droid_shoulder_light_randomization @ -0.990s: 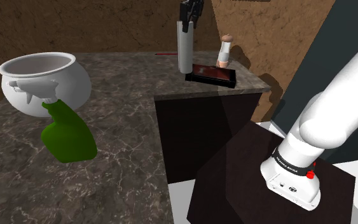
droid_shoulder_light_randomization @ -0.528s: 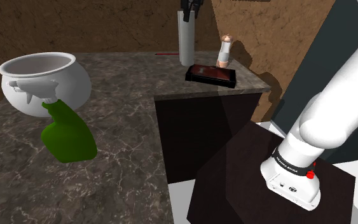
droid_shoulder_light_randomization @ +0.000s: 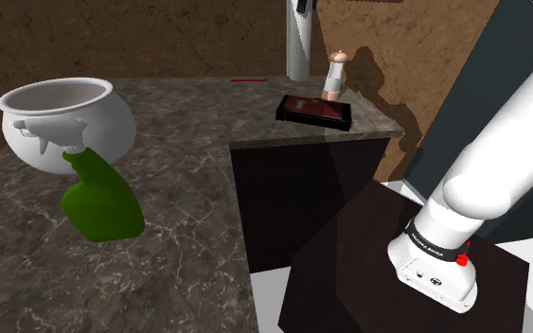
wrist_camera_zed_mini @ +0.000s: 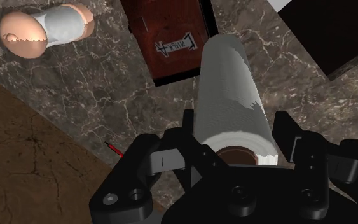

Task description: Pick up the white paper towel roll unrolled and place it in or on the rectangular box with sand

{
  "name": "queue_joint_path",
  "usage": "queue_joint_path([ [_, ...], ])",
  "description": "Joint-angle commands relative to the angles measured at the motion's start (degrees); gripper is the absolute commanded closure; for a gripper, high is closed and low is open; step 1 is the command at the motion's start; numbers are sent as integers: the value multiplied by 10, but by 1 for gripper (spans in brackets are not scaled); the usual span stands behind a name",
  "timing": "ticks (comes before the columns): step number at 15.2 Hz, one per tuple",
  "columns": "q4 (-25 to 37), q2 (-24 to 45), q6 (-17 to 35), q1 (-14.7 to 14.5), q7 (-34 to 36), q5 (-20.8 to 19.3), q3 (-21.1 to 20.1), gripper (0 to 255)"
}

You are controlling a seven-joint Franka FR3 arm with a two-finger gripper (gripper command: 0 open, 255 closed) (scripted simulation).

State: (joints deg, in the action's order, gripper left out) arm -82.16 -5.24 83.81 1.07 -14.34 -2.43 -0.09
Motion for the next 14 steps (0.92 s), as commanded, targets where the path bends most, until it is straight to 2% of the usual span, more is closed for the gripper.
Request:
queue_joint_path([
  [1,23,2,-19,11,-27,2,14,255],
  [10,160,53,-104,66,-144,18,79,255],
  [14,86,22,-60,64,-141,13,76,255],
])
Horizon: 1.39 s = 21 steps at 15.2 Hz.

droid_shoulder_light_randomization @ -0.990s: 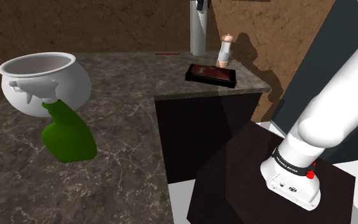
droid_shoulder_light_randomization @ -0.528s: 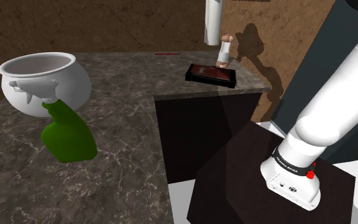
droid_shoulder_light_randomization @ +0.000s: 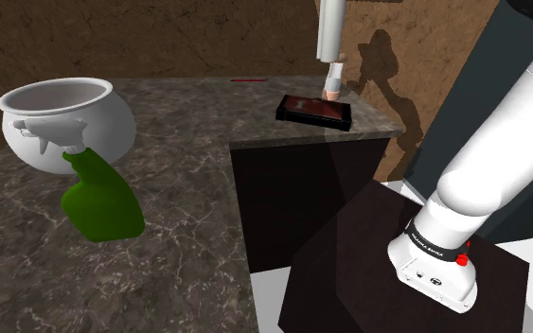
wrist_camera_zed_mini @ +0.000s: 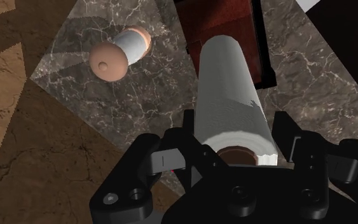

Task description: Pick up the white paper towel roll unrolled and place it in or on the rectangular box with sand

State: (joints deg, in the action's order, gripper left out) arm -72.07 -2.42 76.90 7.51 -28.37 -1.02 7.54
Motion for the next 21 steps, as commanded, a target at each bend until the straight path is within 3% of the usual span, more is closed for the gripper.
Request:
queue_joint_path([
  [1,-32,-12,19,0,1,-2,-1,255],
  [21,-285,-92,194,-1,10,-12,-4,255],
])
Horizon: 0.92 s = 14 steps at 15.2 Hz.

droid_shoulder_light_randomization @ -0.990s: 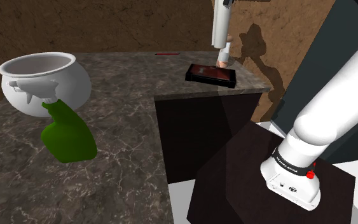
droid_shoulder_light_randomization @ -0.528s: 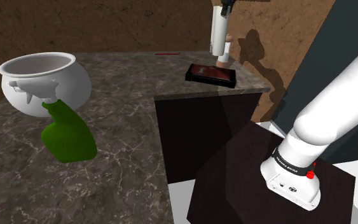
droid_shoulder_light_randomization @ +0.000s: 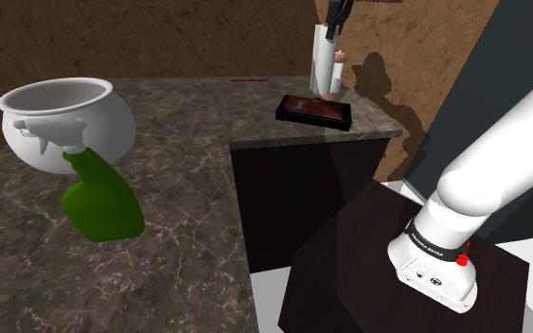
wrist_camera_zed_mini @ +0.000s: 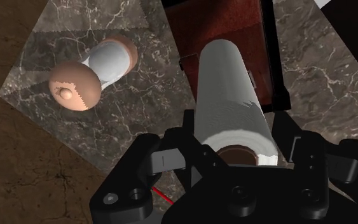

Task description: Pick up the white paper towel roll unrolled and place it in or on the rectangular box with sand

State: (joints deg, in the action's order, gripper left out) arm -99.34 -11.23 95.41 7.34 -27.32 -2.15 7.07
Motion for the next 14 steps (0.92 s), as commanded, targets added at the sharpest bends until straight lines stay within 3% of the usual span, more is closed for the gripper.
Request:
queue_joint_path([
  [1,-23,-6,17,0,0,-1,0,255],
  [5,-62,-13,49,1,1,-2,0,255],
  [12,-62,-13,49,1,1,-2,0,255],
  [13,-62,-13,49,1,1,-2,0,0],
  [14,-62,-13,49,1,1,-2,0,0],
])
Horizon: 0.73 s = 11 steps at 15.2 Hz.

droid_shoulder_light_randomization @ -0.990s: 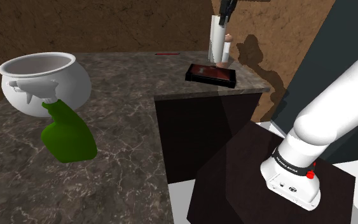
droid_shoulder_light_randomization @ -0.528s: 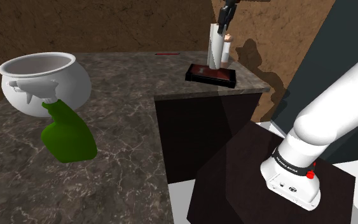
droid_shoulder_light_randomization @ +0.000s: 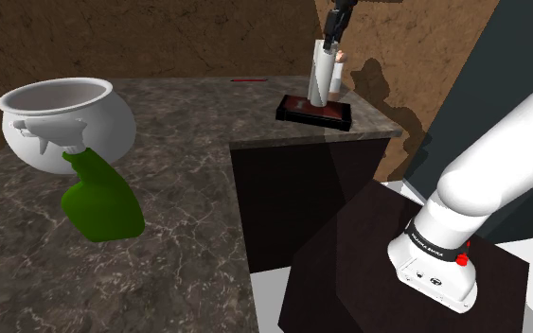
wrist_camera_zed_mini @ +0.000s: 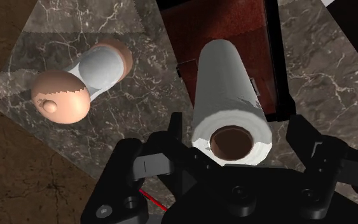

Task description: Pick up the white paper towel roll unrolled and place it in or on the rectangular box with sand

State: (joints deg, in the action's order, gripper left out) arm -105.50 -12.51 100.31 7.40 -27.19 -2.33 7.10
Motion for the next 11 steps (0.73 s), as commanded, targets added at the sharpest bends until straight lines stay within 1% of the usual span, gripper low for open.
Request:
queue_joint_path([
  [1,0,0,0,0,0,0,0,0],
  [4,0,0,0,0,0,0,0,0],
  [8,83,9,-75,-1,-1,1,-1,0],
  [11,83,9,-75,-1,-1,1,-1,0],
])
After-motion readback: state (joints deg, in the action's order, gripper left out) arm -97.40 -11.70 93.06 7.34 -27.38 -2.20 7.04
